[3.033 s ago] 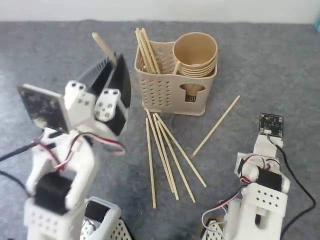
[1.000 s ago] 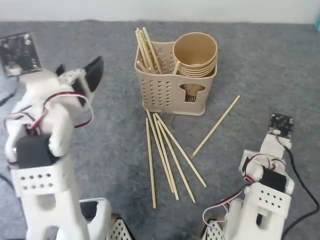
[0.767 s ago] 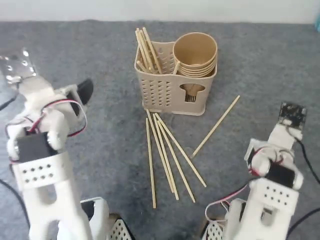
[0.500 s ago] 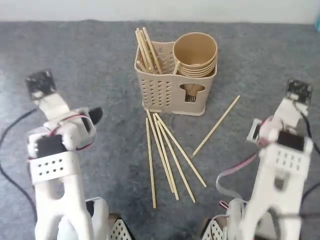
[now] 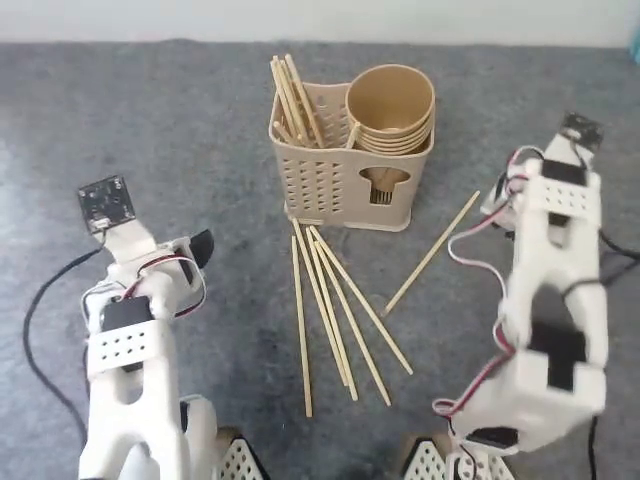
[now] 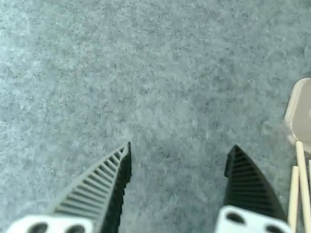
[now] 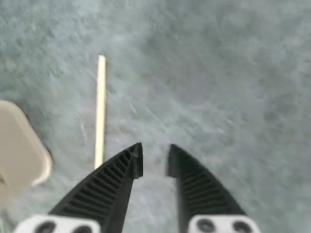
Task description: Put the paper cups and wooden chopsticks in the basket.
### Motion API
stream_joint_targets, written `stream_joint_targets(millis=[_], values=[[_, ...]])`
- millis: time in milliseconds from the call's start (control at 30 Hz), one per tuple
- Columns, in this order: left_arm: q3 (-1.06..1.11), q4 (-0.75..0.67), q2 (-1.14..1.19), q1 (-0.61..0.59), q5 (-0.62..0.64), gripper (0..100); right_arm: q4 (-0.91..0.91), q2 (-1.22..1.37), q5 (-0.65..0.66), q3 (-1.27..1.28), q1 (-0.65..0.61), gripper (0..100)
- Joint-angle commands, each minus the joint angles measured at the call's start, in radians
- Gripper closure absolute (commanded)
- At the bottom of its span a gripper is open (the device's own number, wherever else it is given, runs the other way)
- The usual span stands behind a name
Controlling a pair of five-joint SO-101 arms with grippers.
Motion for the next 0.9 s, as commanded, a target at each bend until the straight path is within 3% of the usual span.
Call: stream_joint_targets(millis=[0, 233, 500, 733, 867], values=[[-0.005, -0.025, -0.026, -0.008, -0.023, 71, 0.005, 0.087, -0.031, -0.172, -0.031, 85.5], [-0.002, -0.038, -0.025, -0.008, -0.063, 71, 0.013, 0.262, -0.086, -0.348, -0.079, 87.3], [0.031, -0.106, -0.025, -0.006, -0.063, 71, -0.022, 0.320, -0.144, -0.385, -0.156, 87.3], [0.031, -0.106, -0.025, -0.006, -0.064, 71, -0.093, 0.452, -0.138, -0.399, -0.151, 87.3], [0.033, -0.107, -0.025, -0.008, -0.064, 71, -0.004, 0.476, -0.138, -0.468, -0.127, 87.8]])
